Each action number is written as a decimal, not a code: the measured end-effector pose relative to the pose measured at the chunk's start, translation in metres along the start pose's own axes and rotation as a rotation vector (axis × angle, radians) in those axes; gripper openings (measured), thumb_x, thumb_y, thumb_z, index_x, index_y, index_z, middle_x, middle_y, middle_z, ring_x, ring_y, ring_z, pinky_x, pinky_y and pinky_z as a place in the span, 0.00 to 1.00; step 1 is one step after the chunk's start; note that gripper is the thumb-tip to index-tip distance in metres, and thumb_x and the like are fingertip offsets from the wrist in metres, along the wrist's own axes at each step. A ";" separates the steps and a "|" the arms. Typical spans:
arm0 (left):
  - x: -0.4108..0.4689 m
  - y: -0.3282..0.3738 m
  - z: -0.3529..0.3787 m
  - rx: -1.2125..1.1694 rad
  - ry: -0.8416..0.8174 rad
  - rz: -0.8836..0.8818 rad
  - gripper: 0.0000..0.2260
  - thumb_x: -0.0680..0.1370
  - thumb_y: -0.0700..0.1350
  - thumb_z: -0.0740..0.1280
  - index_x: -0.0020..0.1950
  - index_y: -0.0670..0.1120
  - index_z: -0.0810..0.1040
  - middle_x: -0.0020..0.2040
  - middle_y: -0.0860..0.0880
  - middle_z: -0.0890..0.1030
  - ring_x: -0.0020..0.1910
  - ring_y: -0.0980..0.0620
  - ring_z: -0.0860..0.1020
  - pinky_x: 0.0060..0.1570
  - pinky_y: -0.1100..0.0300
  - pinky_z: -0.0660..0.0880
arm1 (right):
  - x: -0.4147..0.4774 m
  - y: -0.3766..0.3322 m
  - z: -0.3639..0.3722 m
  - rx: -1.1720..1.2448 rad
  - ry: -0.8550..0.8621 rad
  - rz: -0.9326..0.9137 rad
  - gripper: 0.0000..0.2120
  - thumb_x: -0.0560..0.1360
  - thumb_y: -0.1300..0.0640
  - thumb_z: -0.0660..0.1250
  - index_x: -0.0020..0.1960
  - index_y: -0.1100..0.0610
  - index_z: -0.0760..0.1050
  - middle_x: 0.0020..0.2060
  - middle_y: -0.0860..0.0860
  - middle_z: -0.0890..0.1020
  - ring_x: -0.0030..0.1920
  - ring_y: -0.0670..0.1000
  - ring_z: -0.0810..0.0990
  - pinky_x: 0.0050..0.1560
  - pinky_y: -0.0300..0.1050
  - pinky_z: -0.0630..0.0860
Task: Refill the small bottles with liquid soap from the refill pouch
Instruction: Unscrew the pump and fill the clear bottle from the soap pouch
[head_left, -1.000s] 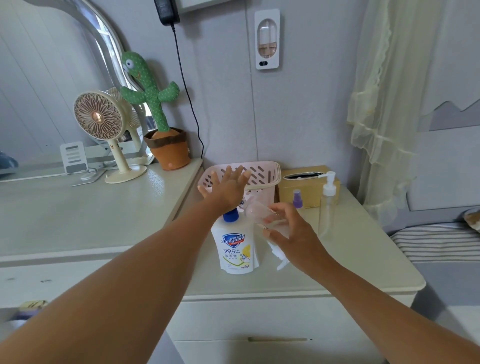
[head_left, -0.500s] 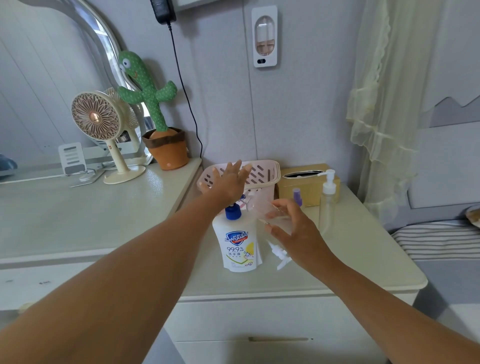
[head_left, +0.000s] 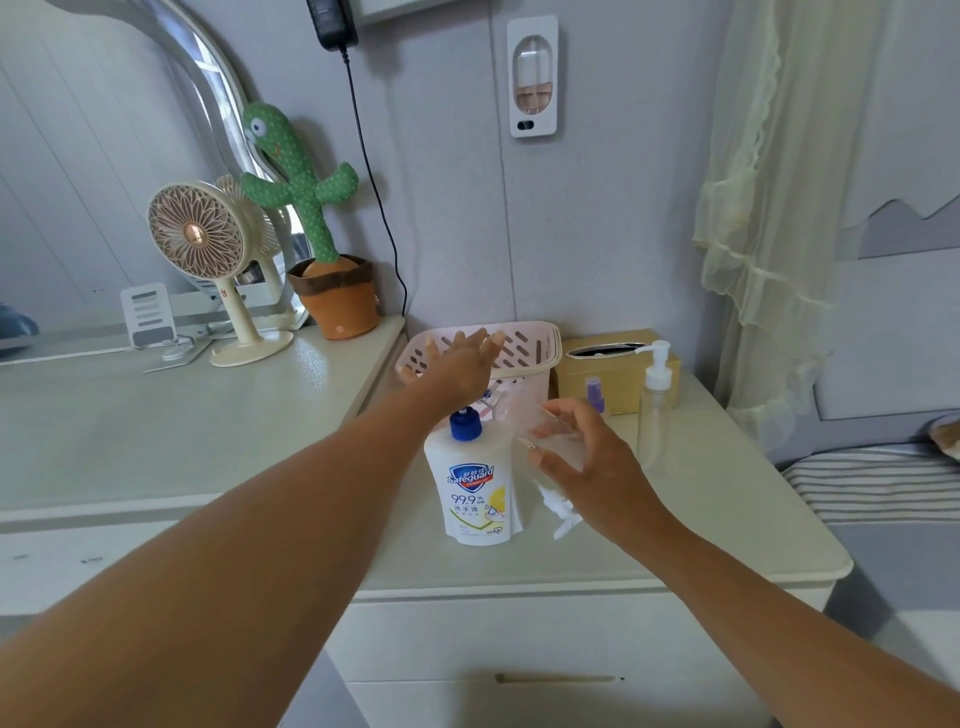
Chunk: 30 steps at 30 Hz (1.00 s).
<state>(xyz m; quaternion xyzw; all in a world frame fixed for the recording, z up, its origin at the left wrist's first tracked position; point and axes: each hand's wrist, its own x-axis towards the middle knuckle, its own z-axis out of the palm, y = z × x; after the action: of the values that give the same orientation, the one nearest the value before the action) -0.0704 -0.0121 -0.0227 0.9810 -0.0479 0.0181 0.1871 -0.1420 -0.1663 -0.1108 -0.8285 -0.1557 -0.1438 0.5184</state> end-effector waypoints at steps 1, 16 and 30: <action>-0.001 -0.001 0.002 -0.015 -0.003 -0.001 0.21 0.85 0.45 0.46 0.78 0.48 0.51 0.79 0.46 0.51 0.77 0.44 0.48 0.74 0.40 0.43 | 0.000 0.001 0.000 -0.004 -0.002 0.003 0.19 0.75 0.53 0.68 0.63 0.49 0.67 0.49 0.35 0.75 0.52 0.29 0.70 0.48 0.23 0.65; -0.008 0.004 -0.006 -0.027 -0.021 0.010 0.21 0.85 0.47 0.43 0.77 0.46 0.55 0.77 0.42 0.56 0.77 0.43 0.50 0.74 0.44 0.40 | -0.001 -0.004 0.000 -0.015 -0.010 0.000 0.19 0.75 0.53 0.68 0.64 0.49 0.67 0.50 0.36 0.73 0.52 0.32 0.70 0.47 0.21 0.65; -0.012 0.006 -0.006 0.012 -0.016 -0.002 0.21 0.85 0.42 0.46 0.78 0.49 0.50 0.79 0.45 0.47 0.77 0.44 0.43 0.72 0.42 0.37 | 0.000 -0.001 0.002 0.006 -0.024 0.016 0.18 0.75 0.53 0.68 0.63 0.50 0.67 0.53 0.40 0.76 0.53 0.32 0.71 0.47 0.22 0.65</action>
<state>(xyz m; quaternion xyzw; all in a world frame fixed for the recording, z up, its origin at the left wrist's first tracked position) -0.0829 -0.0146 -0.0154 0.9823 -0.0484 0.0103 0.1807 -0.1417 -0.1642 -0.1109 -0.8298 -0.1556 -0.1292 0.5202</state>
